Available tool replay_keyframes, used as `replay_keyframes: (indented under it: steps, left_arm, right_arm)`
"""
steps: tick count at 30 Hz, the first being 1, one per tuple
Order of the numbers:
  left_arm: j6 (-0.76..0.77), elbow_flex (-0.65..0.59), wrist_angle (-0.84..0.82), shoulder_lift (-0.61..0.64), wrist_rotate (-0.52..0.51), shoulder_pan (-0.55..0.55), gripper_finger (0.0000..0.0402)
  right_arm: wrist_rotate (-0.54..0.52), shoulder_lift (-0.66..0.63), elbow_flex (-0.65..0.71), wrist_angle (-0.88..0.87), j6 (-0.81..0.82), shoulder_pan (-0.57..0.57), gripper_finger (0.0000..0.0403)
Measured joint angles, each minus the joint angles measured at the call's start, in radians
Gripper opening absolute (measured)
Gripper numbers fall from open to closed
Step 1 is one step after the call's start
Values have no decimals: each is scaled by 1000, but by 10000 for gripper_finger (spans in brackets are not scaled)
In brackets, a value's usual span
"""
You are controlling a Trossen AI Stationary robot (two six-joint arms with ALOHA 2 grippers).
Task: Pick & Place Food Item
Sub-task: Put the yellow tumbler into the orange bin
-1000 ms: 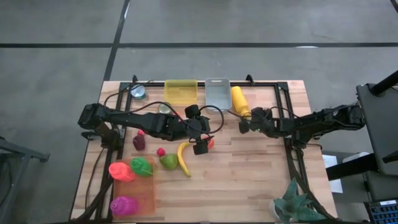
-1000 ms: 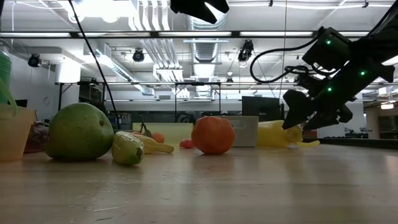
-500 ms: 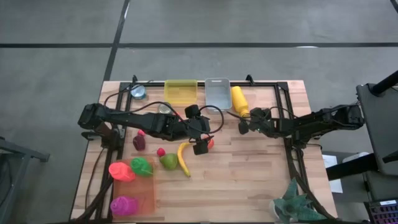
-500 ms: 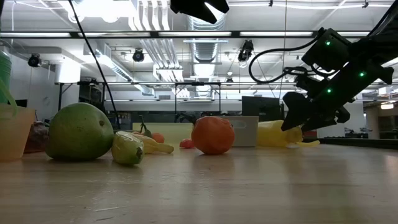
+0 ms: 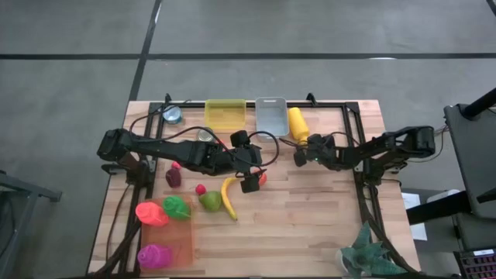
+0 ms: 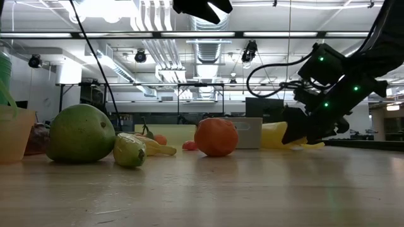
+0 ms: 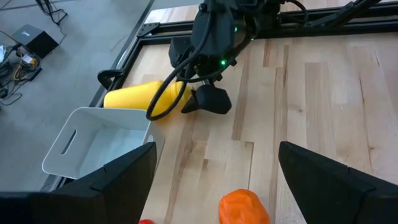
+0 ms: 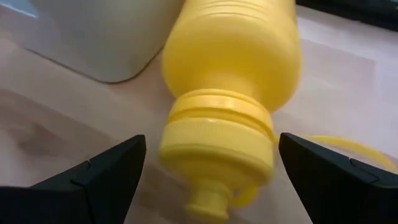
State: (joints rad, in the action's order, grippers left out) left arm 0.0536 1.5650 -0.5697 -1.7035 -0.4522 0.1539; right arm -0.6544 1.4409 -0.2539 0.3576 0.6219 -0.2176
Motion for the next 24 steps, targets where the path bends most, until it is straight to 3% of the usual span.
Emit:
replay_keyframes:
  steps: [24]
  left_arm:
    - [0,0,0,0,0,0,342]
  right_arm:
    - [-27,3,0,22,-58,3,354]
